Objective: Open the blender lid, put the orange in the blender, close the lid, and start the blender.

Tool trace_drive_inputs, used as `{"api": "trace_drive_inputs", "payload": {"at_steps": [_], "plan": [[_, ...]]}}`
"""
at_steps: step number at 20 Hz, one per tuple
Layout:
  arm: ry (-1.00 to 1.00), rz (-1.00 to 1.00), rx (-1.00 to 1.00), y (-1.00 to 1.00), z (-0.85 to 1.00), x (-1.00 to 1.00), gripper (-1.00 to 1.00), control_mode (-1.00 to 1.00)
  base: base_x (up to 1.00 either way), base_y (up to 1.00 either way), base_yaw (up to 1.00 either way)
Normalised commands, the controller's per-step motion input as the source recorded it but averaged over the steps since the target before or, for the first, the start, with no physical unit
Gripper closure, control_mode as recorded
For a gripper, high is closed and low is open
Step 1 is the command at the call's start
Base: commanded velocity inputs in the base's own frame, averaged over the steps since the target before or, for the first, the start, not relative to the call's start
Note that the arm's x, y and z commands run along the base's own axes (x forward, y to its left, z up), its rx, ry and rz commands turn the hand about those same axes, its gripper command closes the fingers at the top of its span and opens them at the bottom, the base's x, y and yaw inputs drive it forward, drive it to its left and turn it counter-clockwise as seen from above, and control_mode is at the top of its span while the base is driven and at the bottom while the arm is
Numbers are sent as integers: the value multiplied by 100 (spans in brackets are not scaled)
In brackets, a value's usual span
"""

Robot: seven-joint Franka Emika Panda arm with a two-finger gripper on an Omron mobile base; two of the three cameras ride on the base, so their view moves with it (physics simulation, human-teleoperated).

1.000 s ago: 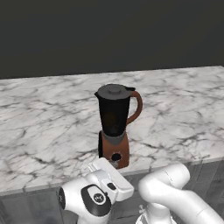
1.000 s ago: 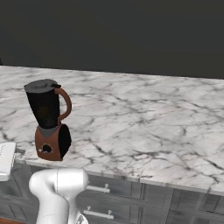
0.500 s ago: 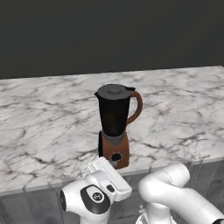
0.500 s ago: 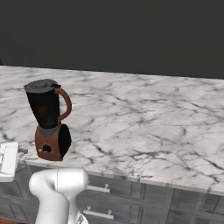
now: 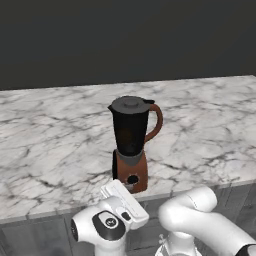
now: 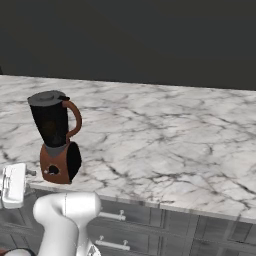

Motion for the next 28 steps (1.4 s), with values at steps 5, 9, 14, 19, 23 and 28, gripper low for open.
{"api": "trace_drive_inputs", "payload": {"at_steps": [5, 9, 14, 19, 23, 28], "plan": [[-4, 0, 0, 0, -15, 20, -100, -100, 0, 0, 0], [-4, 0, 0, 0, -18, 18, -100, -100, 0, 0, 0], [-3, 0, 0, 0, -21, 18, -100, -100, 0, 0, 0], [-2, 0, 0, 4, -19, 23, -100, -100, 0, 0, 0], [0, 0, 0, 13, -17, 21, -100, -100, 0, 0, 0], [0, 1, 0, 34, -25, 3, -100, -100, 0, 0, 0]]}}
